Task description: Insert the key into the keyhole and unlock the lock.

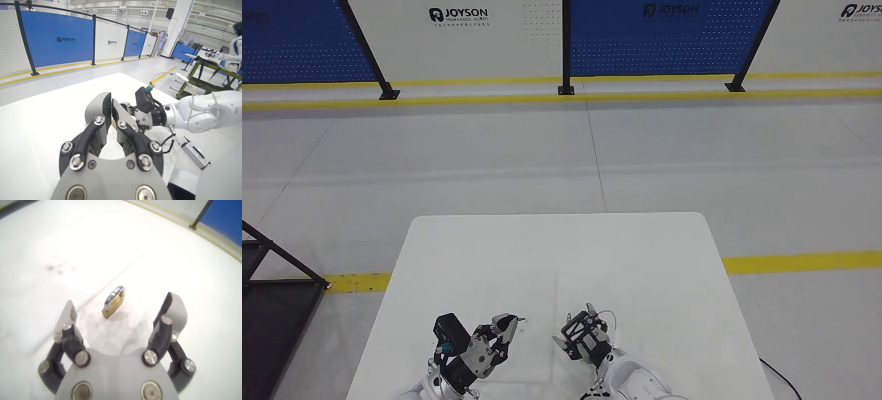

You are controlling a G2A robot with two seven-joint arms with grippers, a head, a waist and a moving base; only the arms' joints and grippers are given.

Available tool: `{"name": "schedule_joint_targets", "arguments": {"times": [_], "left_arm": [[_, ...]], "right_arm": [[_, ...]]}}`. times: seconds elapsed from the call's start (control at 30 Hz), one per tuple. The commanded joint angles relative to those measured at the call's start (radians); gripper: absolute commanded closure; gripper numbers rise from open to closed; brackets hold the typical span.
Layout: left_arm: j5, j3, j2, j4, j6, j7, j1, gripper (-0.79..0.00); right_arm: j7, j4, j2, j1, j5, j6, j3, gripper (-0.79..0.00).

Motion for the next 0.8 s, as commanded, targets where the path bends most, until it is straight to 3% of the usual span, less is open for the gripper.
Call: {"name": "schedule_joint_targets", "arguments": {"times": [0.0, 0.2, 0.43, 0.53, 0.6, 0.77], "left_arm": [[0.000, 0.000, 0.000, 0.000, 0.000, 0.000, 0.000, 0.000], [0.000, 0.000, 0.000, 0.000, 0.000, 0.000, 0.000, 0.000], [0.000, 0.000, 0.000, 0.000, 0.000, 0.000, 0.000, 0.000], [0.000, 0.000, 0.000, 0.000, 0.000, 0.000, 0.000, 0.000], [0.000, 0.000, 0.000, 0.000, 0.000, 0.000, 0.000, 0.000], [0.000, 0.000, 0.000, 0.000, 0.000, 0.000, 0.000, 0.000]], "right_arm": [[-0.005, 0.004, -0.001, 0.000, -0.003, -0.001, -0.003, -0.351], [-0.011, 0.010, -0.002, 0.002, -0.004, -0.012, -0.006, -0.277], [-0.009, 0.027, -0.005, 0.013, 0.010, -0.018, -0.007, -0.246], [-0.006, 0.032, -0.007, 0.018, 0.013, -0.018, -0.008, -0.157], [-0.004, 0.033, -0.008, 0.021, 0.017, -0.019, -0.008, 0.000], [-0.003, 0.033, -0.009, 0.026, 0.023, -0.021, -0.004, 0.000]]}}
